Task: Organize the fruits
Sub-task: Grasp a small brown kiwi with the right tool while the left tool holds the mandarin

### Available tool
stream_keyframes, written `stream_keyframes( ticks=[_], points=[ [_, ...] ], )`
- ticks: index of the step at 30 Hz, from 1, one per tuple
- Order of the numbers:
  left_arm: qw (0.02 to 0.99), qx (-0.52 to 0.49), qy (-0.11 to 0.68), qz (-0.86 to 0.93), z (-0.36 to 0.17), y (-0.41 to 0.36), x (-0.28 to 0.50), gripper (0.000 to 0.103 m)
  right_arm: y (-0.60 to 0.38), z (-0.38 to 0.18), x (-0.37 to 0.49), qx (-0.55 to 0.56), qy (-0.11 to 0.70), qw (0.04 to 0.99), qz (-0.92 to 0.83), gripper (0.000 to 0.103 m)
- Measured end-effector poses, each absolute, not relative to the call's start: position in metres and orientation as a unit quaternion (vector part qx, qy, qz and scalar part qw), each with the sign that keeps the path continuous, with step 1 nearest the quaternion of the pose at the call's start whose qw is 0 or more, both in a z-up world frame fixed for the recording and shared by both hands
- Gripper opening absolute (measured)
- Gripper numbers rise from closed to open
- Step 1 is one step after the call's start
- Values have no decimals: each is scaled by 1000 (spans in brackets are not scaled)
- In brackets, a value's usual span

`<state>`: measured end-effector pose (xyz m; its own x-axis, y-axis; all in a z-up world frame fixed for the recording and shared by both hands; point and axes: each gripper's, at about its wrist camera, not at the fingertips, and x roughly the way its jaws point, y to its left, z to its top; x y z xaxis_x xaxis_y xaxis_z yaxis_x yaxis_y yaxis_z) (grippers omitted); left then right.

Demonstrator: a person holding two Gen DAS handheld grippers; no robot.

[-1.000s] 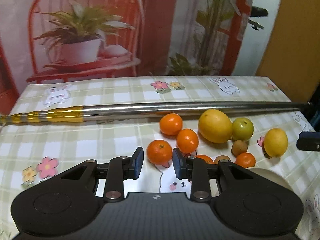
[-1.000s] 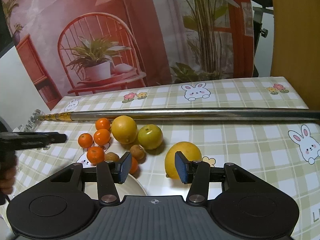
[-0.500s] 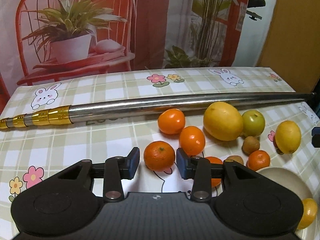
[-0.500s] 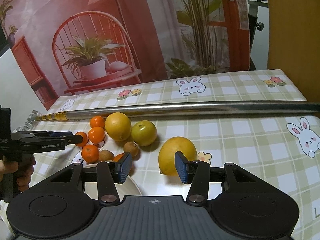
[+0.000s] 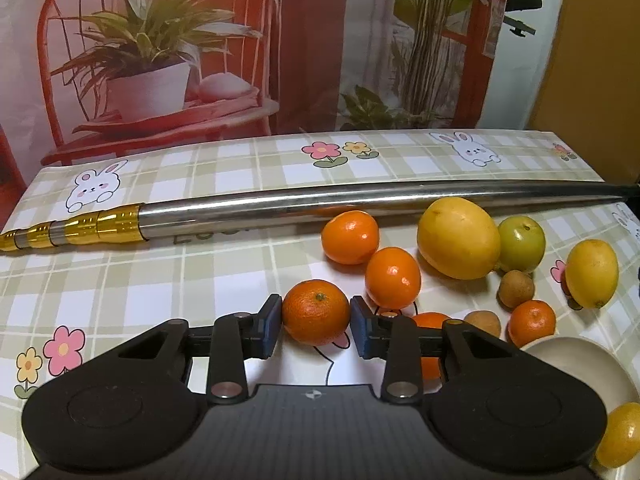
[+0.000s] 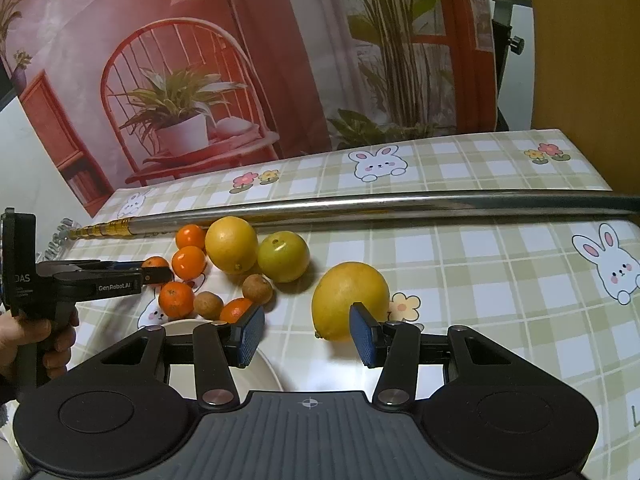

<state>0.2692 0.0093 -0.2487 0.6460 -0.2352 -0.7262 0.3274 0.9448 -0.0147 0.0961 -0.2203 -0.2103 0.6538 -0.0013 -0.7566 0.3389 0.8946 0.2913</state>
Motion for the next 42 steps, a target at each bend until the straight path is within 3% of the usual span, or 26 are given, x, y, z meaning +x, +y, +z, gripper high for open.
stream_keyframes(
  ticks=[18,34,42],
  points=[
    [923,41,342,-169,-205,15,201,39,-218,-211,105,212,407,885,-84,44],
    [922,9,349,-169,-209,18,188,39,-208,-216,154,245,433,866,-46,32],
    [919,-8,354,-173,-215,23,187,39,-201,-231,198,260,474,839,-62,31]
  ],
)
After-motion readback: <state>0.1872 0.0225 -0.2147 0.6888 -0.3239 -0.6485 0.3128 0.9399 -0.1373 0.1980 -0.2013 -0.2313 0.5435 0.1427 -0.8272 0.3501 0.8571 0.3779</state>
